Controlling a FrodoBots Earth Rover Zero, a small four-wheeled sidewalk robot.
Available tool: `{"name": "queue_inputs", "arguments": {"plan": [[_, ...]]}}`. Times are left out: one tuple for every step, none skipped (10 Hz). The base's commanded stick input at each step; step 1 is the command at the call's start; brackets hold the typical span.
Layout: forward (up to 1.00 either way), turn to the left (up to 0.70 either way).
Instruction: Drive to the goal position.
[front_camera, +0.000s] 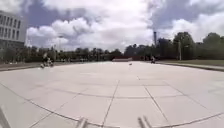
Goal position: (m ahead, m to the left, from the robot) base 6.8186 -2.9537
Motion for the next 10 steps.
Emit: {"name": "queue_inputs", "arguments": {"plan": [[0.50, 0.00], [0.50, 0.00], [0.50, 0.00], [0.50, 0.00], [0.50, 0.00], [0.50, 0.00], [0.50, 0.00], [0.50, 0.00], [0.50, 0.00], [0.50, 0.00]]}}
